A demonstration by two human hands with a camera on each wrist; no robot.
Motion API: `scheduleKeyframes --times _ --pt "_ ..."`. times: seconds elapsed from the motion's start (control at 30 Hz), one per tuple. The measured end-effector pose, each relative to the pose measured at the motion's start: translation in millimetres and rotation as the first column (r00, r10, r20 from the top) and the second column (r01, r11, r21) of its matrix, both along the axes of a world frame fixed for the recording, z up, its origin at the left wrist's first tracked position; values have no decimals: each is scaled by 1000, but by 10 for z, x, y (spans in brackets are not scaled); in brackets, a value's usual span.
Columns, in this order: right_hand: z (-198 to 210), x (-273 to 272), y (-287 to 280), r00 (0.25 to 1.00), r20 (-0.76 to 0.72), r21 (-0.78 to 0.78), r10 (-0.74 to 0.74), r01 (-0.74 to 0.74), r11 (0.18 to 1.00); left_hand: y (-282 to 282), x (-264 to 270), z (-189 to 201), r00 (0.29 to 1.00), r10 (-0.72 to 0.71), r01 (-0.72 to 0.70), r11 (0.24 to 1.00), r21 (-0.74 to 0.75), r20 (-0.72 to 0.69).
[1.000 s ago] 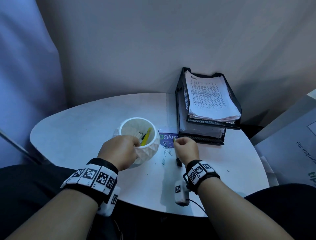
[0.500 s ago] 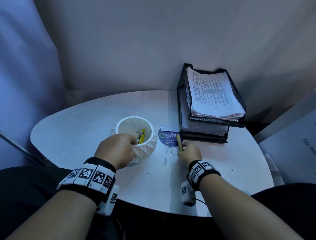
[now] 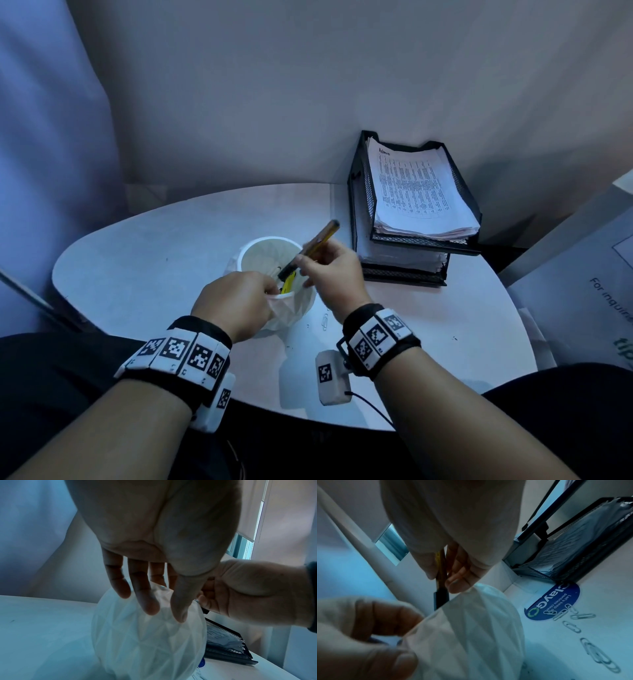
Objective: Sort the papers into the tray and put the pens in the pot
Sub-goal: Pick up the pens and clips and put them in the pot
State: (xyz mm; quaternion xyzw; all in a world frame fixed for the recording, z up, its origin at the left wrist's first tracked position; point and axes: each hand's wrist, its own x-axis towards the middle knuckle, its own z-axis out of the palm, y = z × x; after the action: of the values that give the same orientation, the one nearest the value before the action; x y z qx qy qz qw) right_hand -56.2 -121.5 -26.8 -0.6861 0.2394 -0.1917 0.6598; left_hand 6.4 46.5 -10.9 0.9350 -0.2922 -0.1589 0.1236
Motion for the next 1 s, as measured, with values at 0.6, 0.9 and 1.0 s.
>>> scheduleKeyframes --times 0.6,0.9,1.0 --pt "-419 -1035 -1209 828 -451 -202 -334 270 942 -228 -103 38 998 -54 55 998 -41 16" --pt "-878 -1596 -1384 556 -776 -338 -298 33 941 -461 -260 50 995 -95 96 995 -26 34" --pt "-872 -1597 -1305 551 -788 -375 -275 -77 924 -499 -288 20 995 -97 97 995 -18 18"
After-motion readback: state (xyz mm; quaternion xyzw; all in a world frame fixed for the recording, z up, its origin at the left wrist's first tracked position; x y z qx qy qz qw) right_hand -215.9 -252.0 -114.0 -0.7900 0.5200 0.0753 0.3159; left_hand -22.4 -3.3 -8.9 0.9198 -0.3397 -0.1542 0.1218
